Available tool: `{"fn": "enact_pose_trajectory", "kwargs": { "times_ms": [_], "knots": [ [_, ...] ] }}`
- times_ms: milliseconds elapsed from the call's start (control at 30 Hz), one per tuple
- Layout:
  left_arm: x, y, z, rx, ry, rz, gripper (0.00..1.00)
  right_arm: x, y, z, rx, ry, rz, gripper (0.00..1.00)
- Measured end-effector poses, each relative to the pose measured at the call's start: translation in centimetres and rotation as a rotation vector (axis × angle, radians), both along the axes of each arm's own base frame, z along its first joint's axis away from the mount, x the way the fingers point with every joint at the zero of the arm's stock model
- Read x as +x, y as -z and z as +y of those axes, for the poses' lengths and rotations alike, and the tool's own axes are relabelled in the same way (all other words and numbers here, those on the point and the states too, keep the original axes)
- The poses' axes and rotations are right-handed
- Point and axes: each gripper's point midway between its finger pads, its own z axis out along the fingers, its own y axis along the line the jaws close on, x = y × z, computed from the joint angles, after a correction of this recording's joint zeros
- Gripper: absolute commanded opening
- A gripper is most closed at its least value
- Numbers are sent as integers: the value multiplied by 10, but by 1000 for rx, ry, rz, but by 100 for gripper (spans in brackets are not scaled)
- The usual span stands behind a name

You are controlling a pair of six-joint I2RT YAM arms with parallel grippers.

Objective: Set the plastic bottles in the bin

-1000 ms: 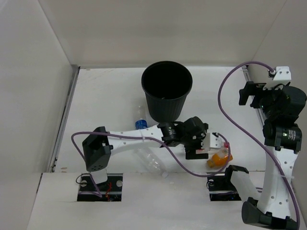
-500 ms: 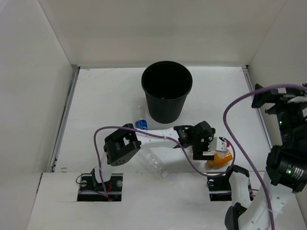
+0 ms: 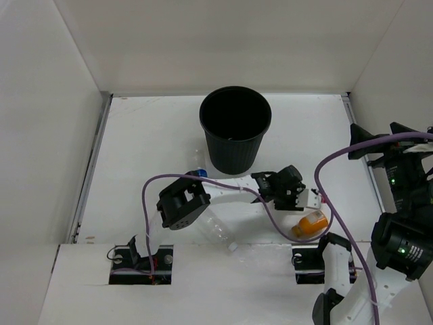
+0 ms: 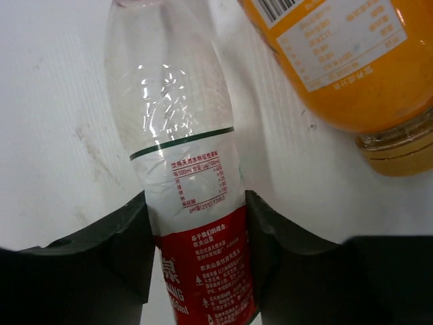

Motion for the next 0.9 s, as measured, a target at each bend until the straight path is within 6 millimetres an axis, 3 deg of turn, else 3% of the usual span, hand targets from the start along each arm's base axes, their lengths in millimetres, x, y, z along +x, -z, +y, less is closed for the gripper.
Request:
{"fn": "enact_pose_trajectory", "kwargs": {
  "times_ms": [133,233,300,400,500,567,700,900],
  "knots": [
    [-5,-9,-6,-7,4,-9,18,6,-1,-1,15,-8,0,100],
    [-4,-31,-18,-40,-32,4,14,15,2,-5,32,-15,3,100],
    [3,-63,-33,-103,-70,-2,13,22,9,-8,47,-17,16,100],
    [19,-134,-57,-259,-117,-33,13,34,23,-14,66,-17,40,100],
    [31,-208,-61,-400,-146,-70,13,44,38,-24,80,3,64,100],
    [39,-246,-50,-447,-169,-99,13,50,43,-31,111,21,64,100],
    [66,-283,-14,-472,-221,-153,13,53,44,-43,109,59,49,100],
    [137,-347,69,-532,-372,-300,13,63,59,-52,134,71,89,100]
  ]
}}
